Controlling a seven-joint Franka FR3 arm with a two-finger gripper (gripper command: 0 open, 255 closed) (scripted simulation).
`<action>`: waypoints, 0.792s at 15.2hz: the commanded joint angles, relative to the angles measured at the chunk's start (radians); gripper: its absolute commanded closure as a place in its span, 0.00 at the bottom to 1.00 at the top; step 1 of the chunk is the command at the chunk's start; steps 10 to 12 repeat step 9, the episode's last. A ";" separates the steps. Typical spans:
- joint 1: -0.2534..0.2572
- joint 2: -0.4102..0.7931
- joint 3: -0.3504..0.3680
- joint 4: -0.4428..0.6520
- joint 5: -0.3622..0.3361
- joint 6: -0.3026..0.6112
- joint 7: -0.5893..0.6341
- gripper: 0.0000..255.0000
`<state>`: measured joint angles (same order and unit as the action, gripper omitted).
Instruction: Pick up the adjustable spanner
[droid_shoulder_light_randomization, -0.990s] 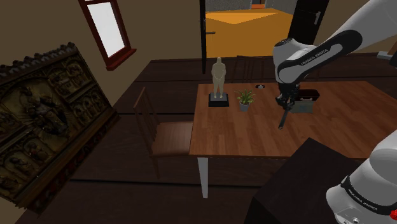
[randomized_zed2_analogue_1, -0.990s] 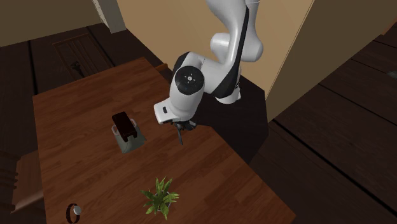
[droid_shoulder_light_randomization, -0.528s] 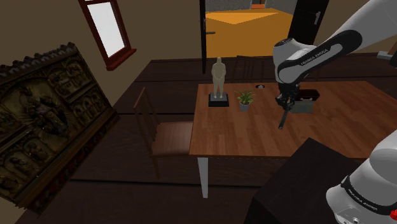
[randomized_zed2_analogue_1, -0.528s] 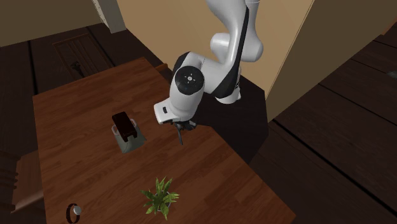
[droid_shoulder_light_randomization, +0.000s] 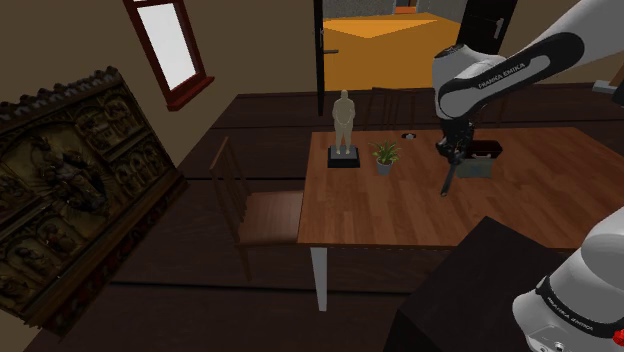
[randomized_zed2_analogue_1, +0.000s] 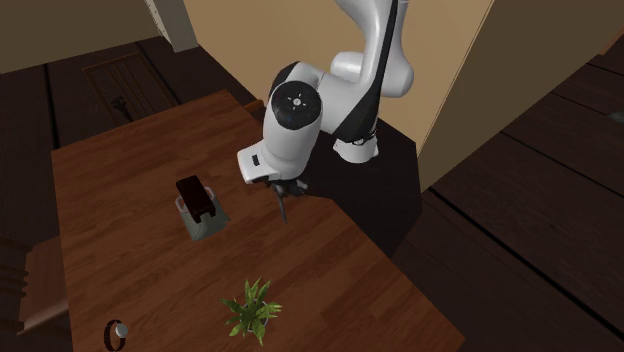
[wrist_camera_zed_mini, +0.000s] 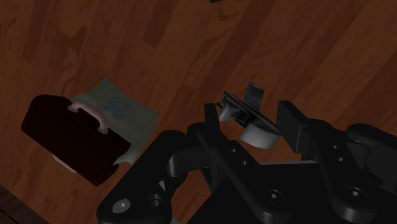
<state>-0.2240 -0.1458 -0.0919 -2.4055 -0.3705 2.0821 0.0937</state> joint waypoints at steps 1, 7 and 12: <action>0.001 -0.017 0.001 0.010 0.004 -0.026 -0.008 1.00; 0.005 -0.058 0.005 0.052 0.017 -0.107 -0.032 1.00; 0.005 -0.059 0.005 0.054 0.017 -0.110 -0.033 1.00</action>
